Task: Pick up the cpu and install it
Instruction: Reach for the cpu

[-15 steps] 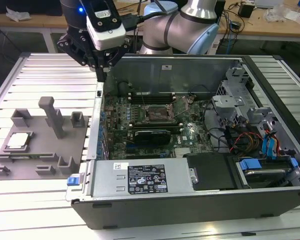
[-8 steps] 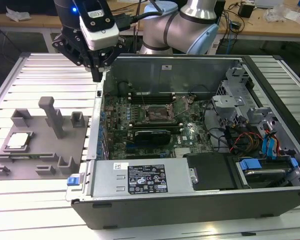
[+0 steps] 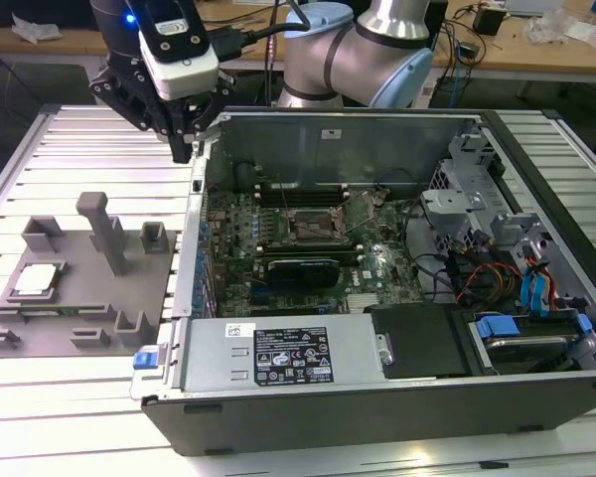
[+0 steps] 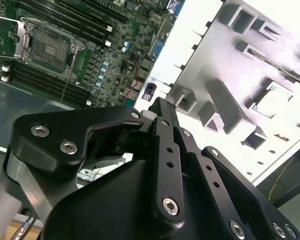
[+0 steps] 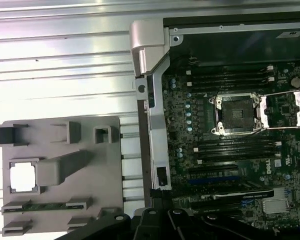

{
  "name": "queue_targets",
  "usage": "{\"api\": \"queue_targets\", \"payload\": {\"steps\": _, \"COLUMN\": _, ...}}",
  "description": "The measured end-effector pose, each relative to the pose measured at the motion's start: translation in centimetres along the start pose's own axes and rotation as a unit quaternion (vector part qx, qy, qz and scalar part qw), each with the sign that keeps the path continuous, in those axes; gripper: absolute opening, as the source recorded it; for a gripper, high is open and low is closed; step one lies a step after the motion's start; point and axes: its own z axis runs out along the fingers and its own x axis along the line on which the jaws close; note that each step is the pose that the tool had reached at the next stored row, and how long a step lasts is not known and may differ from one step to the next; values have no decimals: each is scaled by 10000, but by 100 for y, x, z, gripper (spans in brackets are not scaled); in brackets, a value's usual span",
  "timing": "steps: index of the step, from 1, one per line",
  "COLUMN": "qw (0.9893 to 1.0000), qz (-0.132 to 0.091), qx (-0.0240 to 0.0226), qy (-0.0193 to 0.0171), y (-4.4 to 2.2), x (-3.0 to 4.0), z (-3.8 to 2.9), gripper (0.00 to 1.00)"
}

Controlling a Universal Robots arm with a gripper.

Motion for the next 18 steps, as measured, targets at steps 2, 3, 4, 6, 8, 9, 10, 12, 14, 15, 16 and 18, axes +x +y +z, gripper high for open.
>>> {"api": "queue_targets", "payload": {"steps": 2, "qw": 10000, "qz": 0, "qx": 0, "qy": 0, "y": -2, "x": 30, "z": -1, "gripper": 11}}
{"api": "queue_targets", "payload": {"steps": 3, "qw": 10000, "qz": 0, "qx": 0, "qy": 0, "y": -4, "x": 54, "z": -1, "gripper": 11}}
{"api": "queue_targets", "payload": {"steps": 4, "qw": 10000, "qz": 0, "qx": 0, "qy": 0, "y": -5, "x": 66, "z": -2, "gripper": 11}}
{"api": "queue_targets", "payload": {"steps": 6, "qw": 10000, "qz": 0, "qx": 0, "qy": 0, "y": -7, "x": 90, "z": -2, "gripper": 11}}
{"api": "queue_targets", "payload": {"steps": 8, "qw": 10000, "qz": -1, "qx": 0, "qy": 0, "y": -9, "x": 114, "z": -3, "gripper": 11}}
{"api": "queue_targets", "payload": {"steps": 9, "qw": 10000, "qz": 0, "qx": 0, "qy": 0, "y": -9, "x": 124, "z": -3, "gripper": 11}}
{"api": "queue_targets", "payload": {"steps": 10, "qw": 10000, "qz": 0, "qx": 0, "qy": 0, "y": -11, "x": 142, "z": -4, "gripper": 11}}
{"api": "queue_targets", "payload": {"steps": 12, "qw": 10000, "qz": 0, "qx": 0, "qy": 0, "y": -13, "x": 174, "z": -5, "gripper": 11}}
{"api": "queue_targets", "payload": {"steps": 14, "qw": 10000, "qz": 0, "qx": 0, "qy": 0, "y": -14, "x": 191, "z": -5, "gripper": 11}}
{"api": "queue_targets", "payload": {"steps": 15, "qw": 10000, "qz": 0, "qx": 0, "qy": 0, "y": -15, "x": 200, "z": -5, "gripper": 11}}
{"api": "queue_targets", "payload": {"steps": 16, "qw": 10000, "qz": 0, "qx": 0, "qy": 0, "y": -16, "x": 210, "z": -5, "gripper": 11}}
{"api": "queue_targets", "payload": {"steps": 18, "qw": 10000, "qz": 0, "qx": 0, "qy": 0, "y": -18, "x": 238, "z": -6, "gripper": 11}}
